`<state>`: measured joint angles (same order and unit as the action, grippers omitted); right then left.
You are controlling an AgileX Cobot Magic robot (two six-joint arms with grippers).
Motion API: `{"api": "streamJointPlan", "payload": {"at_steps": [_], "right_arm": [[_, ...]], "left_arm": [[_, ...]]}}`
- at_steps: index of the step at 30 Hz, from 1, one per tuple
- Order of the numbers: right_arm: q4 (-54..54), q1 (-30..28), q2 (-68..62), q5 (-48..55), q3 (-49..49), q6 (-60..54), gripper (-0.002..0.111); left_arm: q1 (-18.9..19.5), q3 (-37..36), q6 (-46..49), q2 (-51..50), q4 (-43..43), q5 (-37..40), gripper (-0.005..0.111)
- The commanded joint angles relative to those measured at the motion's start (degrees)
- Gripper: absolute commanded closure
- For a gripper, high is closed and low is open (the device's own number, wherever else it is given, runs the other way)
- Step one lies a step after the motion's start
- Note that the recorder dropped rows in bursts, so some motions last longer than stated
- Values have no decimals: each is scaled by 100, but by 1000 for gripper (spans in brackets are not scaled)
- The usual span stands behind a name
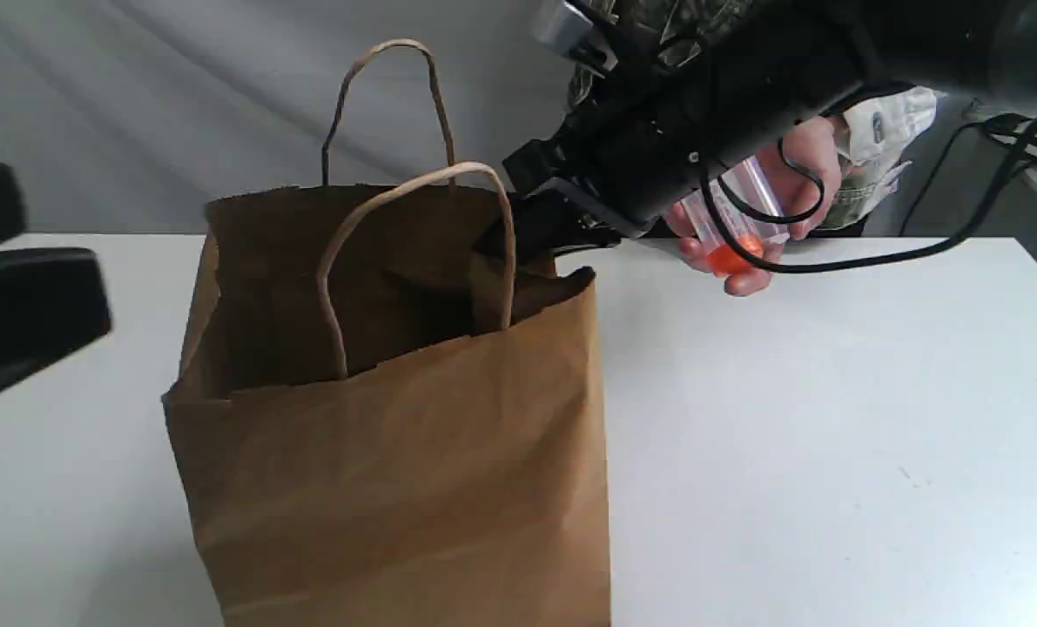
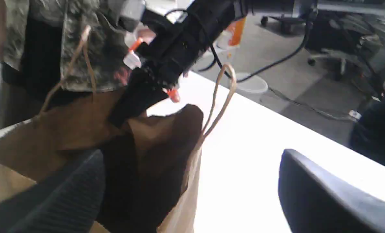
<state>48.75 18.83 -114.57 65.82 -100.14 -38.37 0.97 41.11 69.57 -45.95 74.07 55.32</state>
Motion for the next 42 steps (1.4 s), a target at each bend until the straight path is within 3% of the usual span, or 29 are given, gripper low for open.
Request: {"api": "streamJointPlan", "payload": {"at_steps": [1, 5, 9, 11, 15, 20, 22, 24, 27, 31, 37, 42], "right_arm": [[-152, 3, 27, 157, 2, -43, 108], [-152, 3, 27, 119, 2, -43, 108], [-152, 3, 27, 73, 2, -43, 108], [-152, 3, 27, 73, 2, -43, 108], [-152, 3, 27, 97, 2, -43, 108], [-195, 3, 27, 97, 2, -43, 108], [-223, 3, 27, 97, 2, -43, 108], [-275, 3, 27, 124, 2, -43, 108], [-393, 3, 27, 192, 2, -43, 108], [-708, 3, 27, 245, 2, 164, 108], [-954, 3, 27, 414, 2, 796, 108], [-918, 3, 27, 414, 2, 839, 108]], "left_arm": [[-215, 297, 315, -594, 21, 311, 31], [-958, 483, 848, -916, 21, 34, 33], [-1771, 483, 779, -1148, -305, -603, 33], [-2212, 483, 779, -1265, -445, -1340, 33], [-2631, 526, 741, -1527, -146, -2545, 33], [-2720, 746, 801, -2080, -98, -2499, 33], [-2720, 855, 427, -2265, -54, -2499, 41], [-2720, 931, 18, -2335, -54, -2499, 63], [-2720, 1118, -54, -2299, -133, -2490, 106], [-2720, 1563, -264, -2271, -992, -2242, 107], [-2720, 2731, -3406, -2673, -3873, -1518, 107], [-2720, 3551, -3710, -3132, -4118, -867, 107]]}}
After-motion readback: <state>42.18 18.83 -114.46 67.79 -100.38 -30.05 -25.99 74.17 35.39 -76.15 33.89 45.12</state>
